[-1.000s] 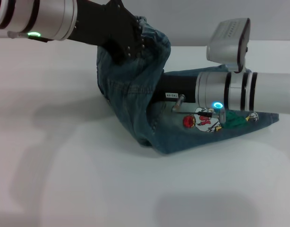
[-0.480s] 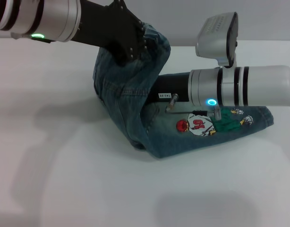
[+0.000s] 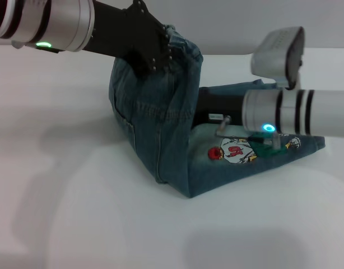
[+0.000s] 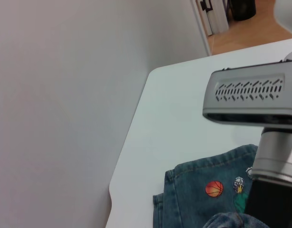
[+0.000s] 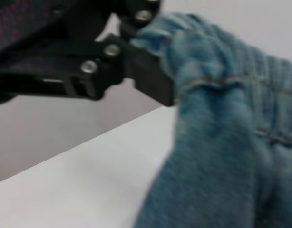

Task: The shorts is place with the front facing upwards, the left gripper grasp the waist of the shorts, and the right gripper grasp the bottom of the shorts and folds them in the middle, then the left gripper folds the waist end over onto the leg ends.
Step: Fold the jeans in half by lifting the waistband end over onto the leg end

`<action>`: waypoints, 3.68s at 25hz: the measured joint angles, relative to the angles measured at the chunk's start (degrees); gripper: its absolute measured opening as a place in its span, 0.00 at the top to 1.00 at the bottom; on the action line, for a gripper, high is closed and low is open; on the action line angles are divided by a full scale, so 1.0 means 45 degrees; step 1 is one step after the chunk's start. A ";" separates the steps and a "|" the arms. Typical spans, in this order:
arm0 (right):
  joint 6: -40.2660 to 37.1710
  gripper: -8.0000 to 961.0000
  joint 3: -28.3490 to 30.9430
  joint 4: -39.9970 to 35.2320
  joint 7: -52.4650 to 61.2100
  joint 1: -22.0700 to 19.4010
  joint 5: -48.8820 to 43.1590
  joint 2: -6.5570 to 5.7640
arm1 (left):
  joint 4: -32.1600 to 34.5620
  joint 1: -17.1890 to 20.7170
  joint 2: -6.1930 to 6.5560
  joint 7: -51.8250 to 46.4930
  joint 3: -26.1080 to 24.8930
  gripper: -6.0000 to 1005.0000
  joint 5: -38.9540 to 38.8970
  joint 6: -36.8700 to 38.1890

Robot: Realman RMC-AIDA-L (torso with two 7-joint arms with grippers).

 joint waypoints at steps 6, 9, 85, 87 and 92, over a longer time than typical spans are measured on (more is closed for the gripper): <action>0.0143 0.99 0.0048 -0.0753 -0.0043 -0.0970 -0.0003 -0.0029 | -0.0056 -0.0021 0.0000 0.0016 -0.0002 0.93 0.0006 -0.0012; 0.0434 0.99 0.0040 -0.1062 -0.0206 -0.1432 -0.0012 -0.0043 | -0.0118 -0.0029 0.0001 0.0030 0.0029 0.93 -0.0004 -0.0070; -0.2562 0.99 -0.0032 -0.5654 0.2736 -0.4131 -0.5694 0.0016 | -0.0968 -0.0097 -0.0076 0.0094 0.2752 0.93 -0.0662 -0.3177; -0.2273 0.99 -0.0334 -0.5528 0.2735 -0.3888 -0.5428 0.0006 | -0.0917 -0.0040 -0.0077 0.0097 0.2800 0.93 -0.0690 -0.3177; -0.1750 0.99 -0.0634 -0.5100 0.2677 -0.3205 -0.5238 0.0016 | -0.0947 -0.0020 -0.0078 0.0112 0.2810 0.93 -0.0704 -0.3177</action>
